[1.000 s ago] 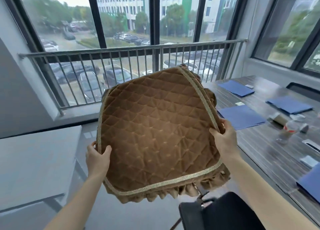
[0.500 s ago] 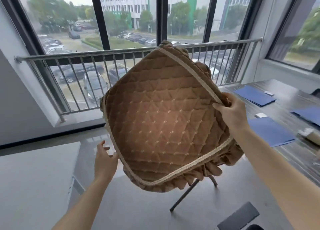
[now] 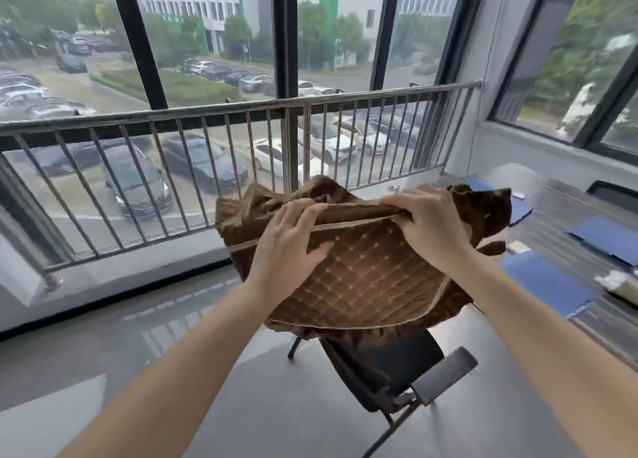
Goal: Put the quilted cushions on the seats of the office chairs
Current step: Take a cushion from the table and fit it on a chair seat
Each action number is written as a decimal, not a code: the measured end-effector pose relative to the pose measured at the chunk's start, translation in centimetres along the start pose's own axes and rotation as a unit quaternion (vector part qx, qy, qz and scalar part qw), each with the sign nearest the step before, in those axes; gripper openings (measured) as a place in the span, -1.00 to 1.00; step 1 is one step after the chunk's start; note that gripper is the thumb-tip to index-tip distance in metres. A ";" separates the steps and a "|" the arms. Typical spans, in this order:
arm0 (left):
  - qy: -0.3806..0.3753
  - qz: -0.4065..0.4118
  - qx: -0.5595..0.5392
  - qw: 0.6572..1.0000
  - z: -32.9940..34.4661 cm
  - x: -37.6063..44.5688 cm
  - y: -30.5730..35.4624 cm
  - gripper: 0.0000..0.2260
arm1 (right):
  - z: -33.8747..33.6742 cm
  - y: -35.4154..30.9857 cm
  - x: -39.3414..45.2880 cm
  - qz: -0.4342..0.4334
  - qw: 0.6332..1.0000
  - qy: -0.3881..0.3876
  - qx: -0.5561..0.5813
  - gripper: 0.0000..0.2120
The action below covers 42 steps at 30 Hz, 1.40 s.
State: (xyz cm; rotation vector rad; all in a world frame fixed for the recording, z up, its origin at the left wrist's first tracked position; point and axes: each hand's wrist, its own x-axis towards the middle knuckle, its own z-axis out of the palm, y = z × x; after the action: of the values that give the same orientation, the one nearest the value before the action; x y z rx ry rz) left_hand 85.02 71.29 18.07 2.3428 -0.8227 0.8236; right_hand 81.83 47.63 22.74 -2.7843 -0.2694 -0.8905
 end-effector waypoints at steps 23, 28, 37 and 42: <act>-0.151 -0.117 -0.148 0.970 20.0 23.9 -8.6 -0.76 | 12.1 21.3 4.3 0.266 0.958 0.083 0.063 -0.86; -0.178 -0.152 -0.268 0.934 24.6 26.6 -12.2 -0.78 | 16.7 24.1 -0.2 0.535 0.829 -0.029 0.160 -0.85; -0.292 -0.274 -0.438 0.805 32.3 30.2 -19.9 -0.44 | 21.5 24.9 -6.2 0.801 0.410 0.066 0.432 -0.44; -0.351 -0.320 -0.519 0.711 36.1 30.9 -21.3 -0.80 | 23.2 23.1 -6.5 0.757 0.348 0.226 0.505 -0.59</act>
State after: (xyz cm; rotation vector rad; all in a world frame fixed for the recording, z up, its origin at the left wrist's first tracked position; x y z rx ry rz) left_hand 132.34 51.55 9.00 1.5693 -0.4317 -0.7525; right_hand 94.81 30.49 -2.74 -0.6042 1.2036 -0.4222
